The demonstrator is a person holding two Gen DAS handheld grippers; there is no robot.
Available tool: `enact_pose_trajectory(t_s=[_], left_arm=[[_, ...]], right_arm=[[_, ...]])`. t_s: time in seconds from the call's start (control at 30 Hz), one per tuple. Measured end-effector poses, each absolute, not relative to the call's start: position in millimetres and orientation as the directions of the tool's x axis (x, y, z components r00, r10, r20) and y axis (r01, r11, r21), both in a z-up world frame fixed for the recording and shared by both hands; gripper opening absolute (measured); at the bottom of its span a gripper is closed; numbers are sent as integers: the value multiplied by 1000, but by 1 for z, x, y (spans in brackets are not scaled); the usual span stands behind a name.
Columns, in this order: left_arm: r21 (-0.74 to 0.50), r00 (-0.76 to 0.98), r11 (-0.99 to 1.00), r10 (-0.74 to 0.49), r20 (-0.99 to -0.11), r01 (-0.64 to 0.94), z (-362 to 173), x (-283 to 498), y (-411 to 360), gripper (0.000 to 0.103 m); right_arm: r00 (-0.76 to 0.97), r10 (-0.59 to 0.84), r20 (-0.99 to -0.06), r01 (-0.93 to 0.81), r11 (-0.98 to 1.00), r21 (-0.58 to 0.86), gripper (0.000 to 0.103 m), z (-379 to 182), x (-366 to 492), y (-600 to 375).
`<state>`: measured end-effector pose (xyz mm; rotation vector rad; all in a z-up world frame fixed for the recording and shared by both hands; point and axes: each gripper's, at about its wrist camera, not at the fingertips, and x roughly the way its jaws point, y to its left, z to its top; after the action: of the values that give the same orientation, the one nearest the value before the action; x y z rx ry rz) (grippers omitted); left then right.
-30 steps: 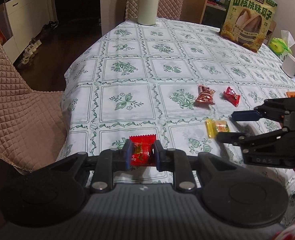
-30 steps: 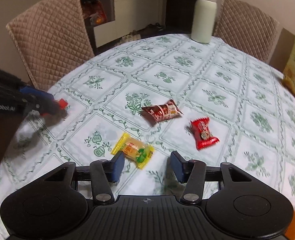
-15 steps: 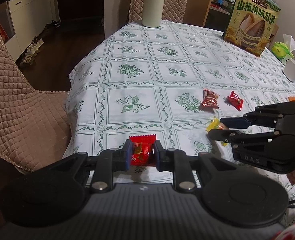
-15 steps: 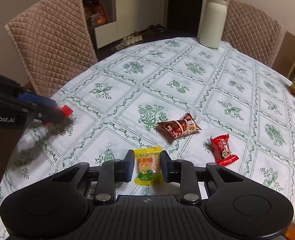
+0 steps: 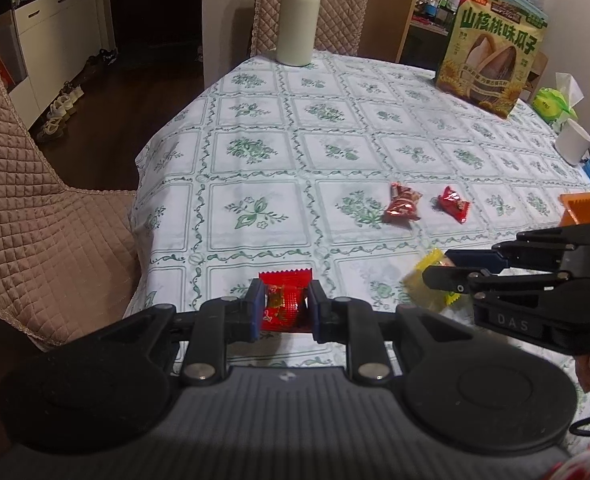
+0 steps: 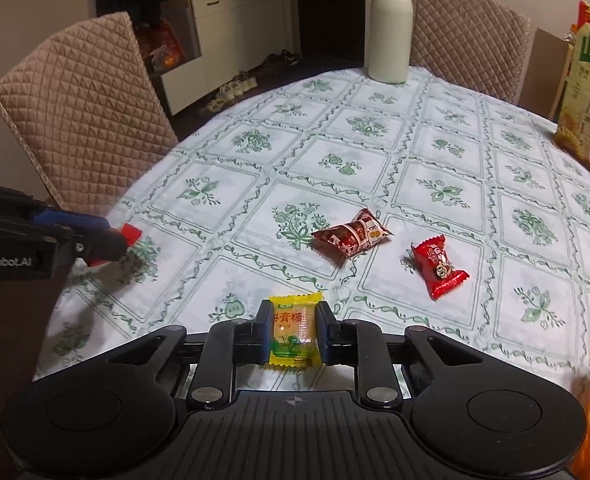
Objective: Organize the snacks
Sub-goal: 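Grasp the small red candy with the left tool while the right tool grasps the yellow candy, then carry the red candy and yellow candy over the orange tray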
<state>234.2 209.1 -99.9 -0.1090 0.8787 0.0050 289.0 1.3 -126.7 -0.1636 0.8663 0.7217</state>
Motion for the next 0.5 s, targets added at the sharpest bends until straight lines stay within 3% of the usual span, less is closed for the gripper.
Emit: enact_pose_trajectory(t_s=[0.5], left_arm=[[-109, 685, 992, -126, -718, 68, -60, 209, 145, 20]], right_arm=[[511, 540, -669, -549, 804, 229, 22, -71, 239, -68]])
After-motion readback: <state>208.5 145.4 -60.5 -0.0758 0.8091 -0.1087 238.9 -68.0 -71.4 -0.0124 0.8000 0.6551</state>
